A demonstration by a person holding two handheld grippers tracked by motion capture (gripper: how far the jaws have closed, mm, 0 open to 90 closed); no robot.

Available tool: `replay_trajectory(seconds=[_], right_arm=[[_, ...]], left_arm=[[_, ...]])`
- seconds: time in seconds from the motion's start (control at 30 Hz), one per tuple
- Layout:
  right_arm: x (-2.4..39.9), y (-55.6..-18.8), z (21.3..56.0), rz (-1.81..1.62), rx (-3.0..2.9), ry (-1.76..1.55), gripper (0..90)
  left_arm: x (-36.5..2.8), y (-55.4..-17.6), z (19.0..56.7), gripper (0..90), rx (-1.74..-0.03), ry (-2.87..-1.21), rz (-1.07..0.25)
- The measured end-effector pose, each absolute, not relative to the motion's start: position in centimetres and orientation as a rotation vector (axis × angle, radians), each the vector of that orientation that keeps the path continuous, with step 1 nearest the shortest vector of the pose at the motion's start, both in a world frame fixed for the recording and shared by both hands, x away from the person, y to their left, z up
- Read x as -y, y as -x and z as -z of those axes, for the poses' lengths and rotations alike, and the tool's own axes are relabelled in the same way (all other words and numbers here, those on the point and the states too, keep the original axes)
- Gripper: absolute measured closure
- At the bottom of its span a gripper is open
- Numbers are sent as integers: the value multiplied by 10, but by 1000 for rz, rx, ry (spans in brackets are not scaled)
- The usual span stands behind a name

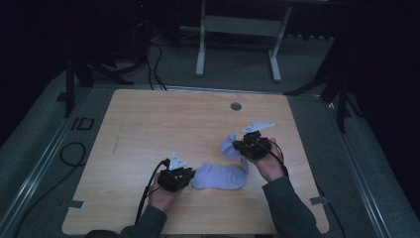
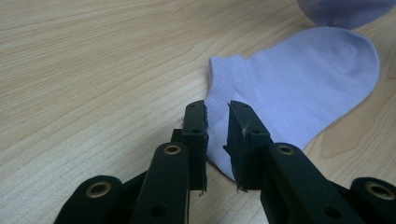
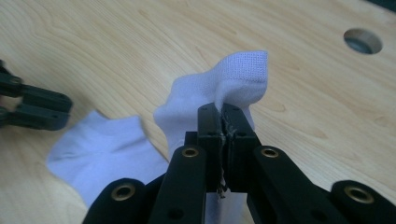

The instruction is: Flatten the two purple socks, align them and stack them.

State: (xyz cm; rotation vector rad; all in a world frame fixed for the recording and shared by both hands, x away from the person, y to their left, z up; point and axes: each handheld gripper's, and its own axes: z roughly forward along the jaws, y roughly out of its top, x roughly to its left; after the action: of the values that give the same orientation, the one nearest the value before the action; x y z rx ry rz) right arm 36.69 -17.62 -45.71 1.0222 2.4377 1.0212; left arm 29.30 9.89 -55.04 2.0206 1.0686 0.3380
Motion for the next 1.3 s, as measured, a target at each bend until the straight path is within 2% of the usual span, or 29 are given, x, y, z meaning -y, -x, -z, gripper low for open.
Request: replay_trajectory(seconds=[0.4,0.77,1.3], right_arm=[[187,-334,434,-1127,-2397,-954,868],[183,-328,446,-1118,-2413,-959,868],[148,-324,478,-1105,-2521,-943,867]], left_arm=[[-97,-293,552,770,-1071,-2022,-334],[-97,-292,552,768,-1070,-2026,-332],[-98,-292,550,768,-1069,-2008,-313]])
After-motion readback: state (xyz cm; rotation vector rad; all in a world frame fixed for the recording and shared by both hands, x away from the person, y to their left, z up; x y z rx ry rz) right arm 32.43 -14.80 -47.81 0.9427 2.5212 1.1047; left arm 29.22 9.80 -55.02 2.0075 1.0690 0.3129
